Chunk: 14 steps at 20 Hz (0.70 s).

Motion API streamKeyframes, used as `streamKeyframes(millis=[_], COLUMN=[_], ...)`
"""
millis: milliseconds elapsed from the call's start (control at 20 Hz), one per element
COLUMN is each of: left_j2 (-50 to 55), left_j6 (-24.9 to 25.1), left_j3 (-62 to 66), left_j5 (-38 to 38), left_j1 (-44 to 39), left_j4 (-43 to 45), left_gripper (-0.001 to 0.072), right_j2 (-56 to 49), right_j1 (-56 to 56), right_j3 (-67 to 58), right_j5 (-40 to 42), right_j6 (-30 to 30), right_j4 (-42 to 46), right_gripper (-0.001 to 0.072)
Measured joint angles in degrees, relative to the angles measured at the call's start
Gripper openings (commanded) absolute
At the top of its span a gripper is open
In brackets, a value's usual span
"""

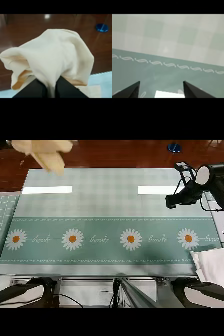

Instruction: Fold the shirts.

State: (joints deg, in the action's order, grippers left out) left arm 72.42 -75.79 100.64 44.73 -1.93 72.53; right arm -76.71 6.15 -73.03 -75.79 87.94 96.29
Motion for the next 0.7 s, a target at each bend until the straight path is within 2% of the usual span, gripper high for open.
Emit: streamKeyframes(millis=[200, 350, 450, 600, 700], left_j2=[-9.1, -11.2, -11.6, -11.4, -10.8], left_j6=[-0.8, -1.7, -2.5, -3.1, -3.4], left_j3=[1.6, -0.1, -4.6, -16.8, -26.1], left_j5=[9.7, 21.6, 26.8, 27.9, 25.1], left_j1=[-8.7, -16.2, -20.9, -27.1, -29.5], left_j4=[-0.7, -0.9, -0.9, -0.9, -0.9], left_gripper=[0.0043, 0.0042, 0.0042, 0.0042, 0.0042], right_j2=[0.0, 0.0, 0.0, 0.0, 0.0], right_j1=[0.0, 0.0, 0.0, 0.0, 0.0], right_j3=[0.0, 0.0, 0.0, 0.0, 0.0], right_j5=[-5.0, -8.0, -9.6, -11.4, -12.0], right_j6=[-0.1, -0.1, -0.1, -0.1, -0.1], right_j4=[4.5, 5.7, 5.8, 4.7, 3.4], right_gripper=[0.0611, 0.061, 0.0611, 0.06, 0.0601])
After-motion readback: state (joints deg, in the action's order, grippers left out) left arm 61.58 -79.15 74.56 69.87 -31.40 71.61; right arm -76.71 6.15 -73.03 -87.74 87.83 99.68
